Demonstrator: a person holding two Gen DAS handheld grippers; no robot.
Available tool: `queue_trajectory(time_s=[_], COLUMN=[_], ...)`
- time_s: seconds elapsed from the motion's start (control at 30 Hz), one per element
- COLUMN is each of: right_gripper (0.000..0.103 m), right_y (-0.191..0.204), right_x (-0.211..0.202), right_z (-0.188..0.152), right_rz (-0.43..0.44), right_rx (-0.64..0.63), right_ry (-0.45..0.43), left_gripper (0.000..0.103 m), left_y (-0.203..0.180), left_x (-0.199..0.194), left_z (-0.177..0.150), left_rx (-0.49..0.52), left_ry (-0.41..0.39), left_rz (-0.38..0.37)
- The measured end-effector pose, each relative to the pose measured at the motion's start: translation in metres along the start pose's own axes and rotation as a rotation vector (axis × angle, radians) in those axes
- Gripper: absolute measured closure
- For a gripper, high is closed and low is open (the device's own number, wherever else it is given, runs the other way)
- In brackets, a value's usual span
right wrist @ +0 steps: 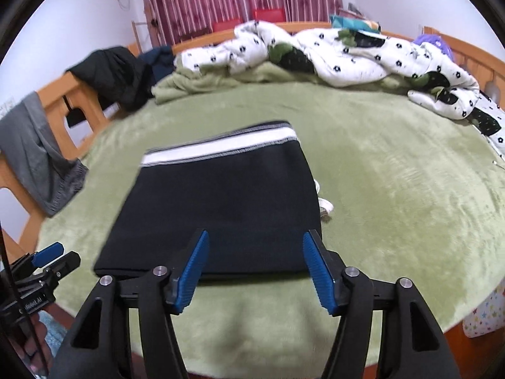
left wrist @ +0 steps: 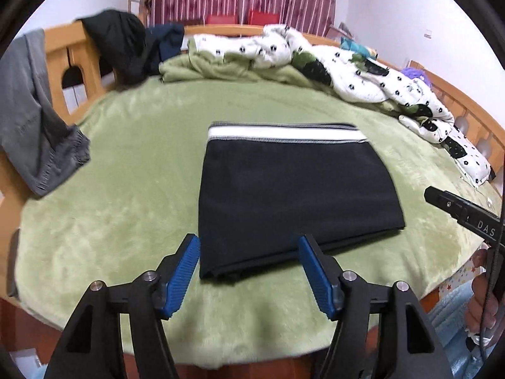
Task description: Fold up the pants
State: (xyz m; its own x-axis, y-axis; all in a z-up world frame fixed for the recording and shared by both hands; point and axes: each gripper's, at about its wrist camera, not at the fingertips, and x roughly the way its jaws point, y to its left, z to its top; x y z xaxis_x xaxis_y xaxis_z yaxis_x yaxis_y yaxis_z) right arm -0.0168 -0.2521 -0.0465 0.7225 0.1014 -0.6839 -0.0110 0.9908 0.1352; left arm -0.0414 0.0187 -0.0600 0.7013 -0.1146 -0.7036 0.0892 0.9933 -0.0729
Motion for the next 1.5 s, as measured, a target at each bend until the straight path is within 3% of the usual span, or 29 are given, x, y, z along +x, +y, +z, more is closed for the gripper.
queue_trajectory(time_s=[0.13,0.2,0.23,0.27,0.47,0.77,1.5], right_gripper=[0.041,0.031,0.016,0.009,0.008,0.008,0.008], right_y=[0.008,0.01,0.011,0.012,0.016,0.004,0.006], right_x=[-0.022,-0.032,-0.037,-0.042,-0.053,-0.064,-0.067], right_z=[-0.008,-0.013,-0.017,-0.02,-0.031,-0.038,-0.038], right_rz=[-0.048,-0.061,-0.062,-0.064,-0.091,-0.072,-0.081], right_rx=[-0.03,-0.043,-0.049,-0.06,-0.112,-0.058,-0.061], right_ry=[0.006,-0.003,-0.014,-0.026,-0.018,-0.011,-0.011], left_gripper=[0.036,0.036,0.036,0.036,0.033,0.032,0.032], left_y=[-0.002,-0.001,-0.001,-0.002,-0.006,-0.002,-0.007], left_x=[-0.026,-0.035,-0.038,-0.041,-0.053,-0.057,-0.06], left_z=[-0.007,-0.01,-0.011,-0.013,-0.024,-0.031,-0.033], left_rx=[-0.02,-0.03,-0.034,-0.04,-0.05,-0.068,-0.064], left_ry=[-0.018,-0.014,-0.015,-0.019,-0.03,-0.021,-0.03], left_rz=[0.002,-0.016,-0.02,-0.017,0.001,0.001,0.012])
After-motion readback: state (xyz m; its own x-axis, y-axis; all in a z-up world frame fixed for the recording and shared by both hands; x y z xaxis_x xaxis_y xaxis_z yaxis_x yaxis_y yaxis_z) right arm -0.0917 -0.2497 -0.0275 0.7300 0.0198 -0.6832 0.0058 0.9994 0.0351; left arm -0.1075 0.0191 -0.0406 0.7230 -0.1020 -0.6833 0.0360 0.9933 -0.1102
